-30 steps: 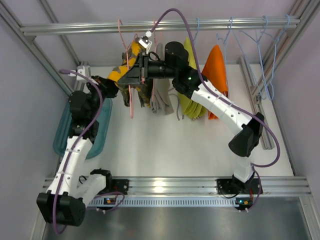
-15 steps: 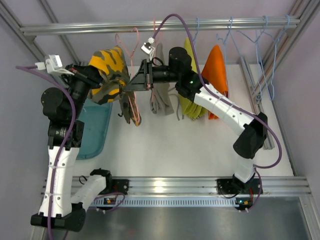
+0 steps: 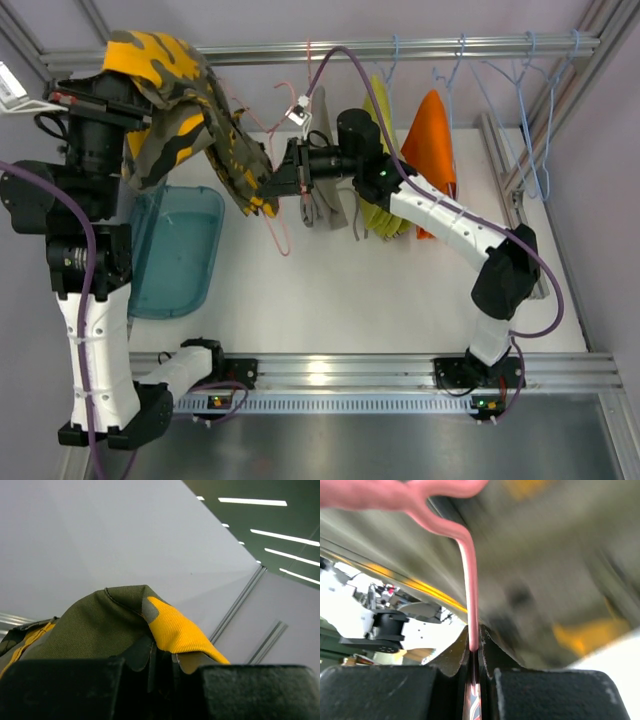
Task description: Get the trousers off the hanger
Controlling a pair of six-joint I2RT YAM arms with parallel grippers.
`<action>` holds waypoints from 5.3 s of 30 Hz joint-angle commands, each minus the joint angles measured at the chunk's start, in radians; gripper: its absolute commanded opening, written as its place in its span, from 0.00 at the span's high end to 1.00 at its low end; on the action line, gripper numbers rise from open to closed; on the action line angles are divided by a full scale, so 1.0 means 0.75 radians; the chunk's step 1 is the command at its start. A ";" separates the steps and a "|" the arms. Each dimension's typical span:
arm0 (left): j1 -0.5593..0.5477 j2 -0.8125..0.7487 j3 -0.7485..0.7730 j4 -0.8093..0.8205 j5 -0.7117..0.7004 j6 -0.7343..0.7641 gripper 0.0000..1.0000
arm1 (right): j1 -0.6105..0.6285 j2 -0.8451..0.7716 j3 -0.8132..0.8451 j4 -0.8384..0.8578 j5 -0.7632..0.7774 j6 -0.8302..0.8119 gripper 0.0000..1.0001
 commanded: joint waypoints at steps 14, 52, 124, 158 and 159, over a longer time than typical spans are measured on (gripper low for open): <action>0.222 -0.013 0.398 0.185 -0.233 -0.027 1.00 | 0.019 -0.024 -0.019 -0.099 0.051 -0.193 1.00; 0.305 0.456 0.534 0.565 -0.609 1.280 1.00 | 0.074 -0.041 0.032 -0.163 0.034 -0.266 1.00; 0.514 -0.307 -0.890 -0.516 0.453 0.863 0.05 | 0.037 -0.484 -0.052 -0.729 0.169 -0.874 1.00; 0.486 -0.414 -0.775 -0.510 1.590 2.230 0.23 | 0.252 -0.137 0.193 -1.020 -0.225 -0.982 1.00; 0.484 -0.418 -0.788 -0.508 1.577 2.257 0.27 | 0.260 -0.129 0.202 -1.018 -0.232 -0.972 1.00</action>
